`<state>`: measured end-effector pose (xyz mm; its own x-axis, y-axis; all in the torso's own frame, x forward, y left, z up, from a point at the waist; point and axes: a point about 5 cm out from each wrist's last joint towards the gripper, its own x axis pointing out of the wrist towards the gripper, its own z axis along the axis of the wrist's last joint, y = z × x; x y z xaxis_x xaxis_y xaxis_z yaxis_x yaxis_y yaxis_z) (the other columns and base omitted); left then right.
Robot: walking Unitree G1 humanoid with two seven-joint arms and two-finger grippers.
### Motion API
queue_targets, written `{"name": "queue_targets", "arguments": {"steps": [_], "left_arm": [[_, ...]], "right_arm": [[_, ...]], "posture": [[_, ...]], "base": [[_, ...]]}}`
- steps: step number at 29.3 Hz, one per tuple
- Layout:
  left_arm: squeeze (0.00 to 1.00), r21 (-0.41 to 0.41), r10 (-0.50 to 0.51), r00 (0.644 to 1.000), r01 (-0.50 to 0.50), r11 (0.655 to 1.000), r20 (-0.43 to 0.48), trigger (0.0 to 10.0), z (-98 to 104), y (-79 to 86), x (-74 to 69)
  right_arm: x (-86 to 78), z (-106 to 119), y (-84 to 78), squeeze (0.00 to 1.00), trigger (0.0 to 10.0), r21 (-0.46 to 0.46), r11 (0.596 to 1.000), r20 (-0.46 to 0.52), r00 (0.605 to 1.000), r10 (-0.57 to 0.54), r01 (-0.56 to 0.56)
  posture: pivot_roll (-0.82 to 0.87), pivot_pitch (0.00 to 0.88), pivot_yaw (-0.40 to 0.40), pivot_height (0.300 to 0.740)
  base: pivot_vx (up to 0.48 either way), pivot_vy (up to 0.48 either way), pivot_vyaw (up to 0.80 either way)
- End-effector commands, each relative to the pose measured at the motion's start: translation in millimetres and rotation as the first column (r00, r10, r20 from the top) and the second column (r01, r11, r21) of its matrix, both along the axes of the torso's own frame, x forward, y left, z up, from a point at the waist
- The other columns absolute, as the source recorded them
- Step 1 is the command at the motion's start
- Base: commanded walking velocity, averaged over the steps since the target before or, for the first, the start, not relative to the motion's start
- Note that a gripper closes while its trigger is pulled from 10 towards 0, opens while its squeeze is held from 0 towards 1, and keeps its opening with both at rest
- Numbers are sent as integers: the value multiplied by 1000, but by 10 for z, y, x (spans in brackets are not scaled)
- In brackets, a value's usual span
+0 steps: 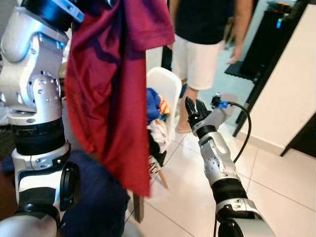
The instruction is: Hang hanger
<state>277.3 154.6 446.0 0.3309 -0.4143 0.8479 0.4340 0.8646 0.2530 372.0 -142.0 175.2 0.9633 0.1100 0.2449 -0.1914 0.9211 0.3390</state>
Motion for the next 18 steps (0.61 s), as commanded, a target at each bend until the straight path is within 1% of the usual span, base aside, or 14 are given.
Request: {"name": "queue_targets", "arguments": {"steps": [1, 6, 8, 18], "left_arm": [[0, 0, -18, 1000, 18, 1000, 23, 0, 15, -3, -34], [0, 15, -24, 1000, 24, 1000, 11, 0, -8, -29, -16], [0, 37, -28, 1000, 28, 999, 8, 0, -18, -64, -5], [0, 41, -49, 999, 49, 998, 0, 0, -41, -128, 14]], "right_arm": [[-12, -5, 2, 0, 10000, -1, 1000, 3, 1000, -5, 5], [-15, -6, 4, 0, 10000, -1, 1000, 2, 1000, -8, 8], [-18, -16, -9, 0, 10000, 2, 1000, 0, 1000, -14, 14], [-7, -3, -34, 0, 10000, -10, 1000, -3, 1000, -12, 12]], "posture": [[104, 0, -27, 740], [105, 0, -18, 740], [109, 0, -24, 740], [95, 0, -26, 740]], "base": [[0, 0, -800], [0, 0, -800], [0, 0, -800], [0, 0, -800]]}}
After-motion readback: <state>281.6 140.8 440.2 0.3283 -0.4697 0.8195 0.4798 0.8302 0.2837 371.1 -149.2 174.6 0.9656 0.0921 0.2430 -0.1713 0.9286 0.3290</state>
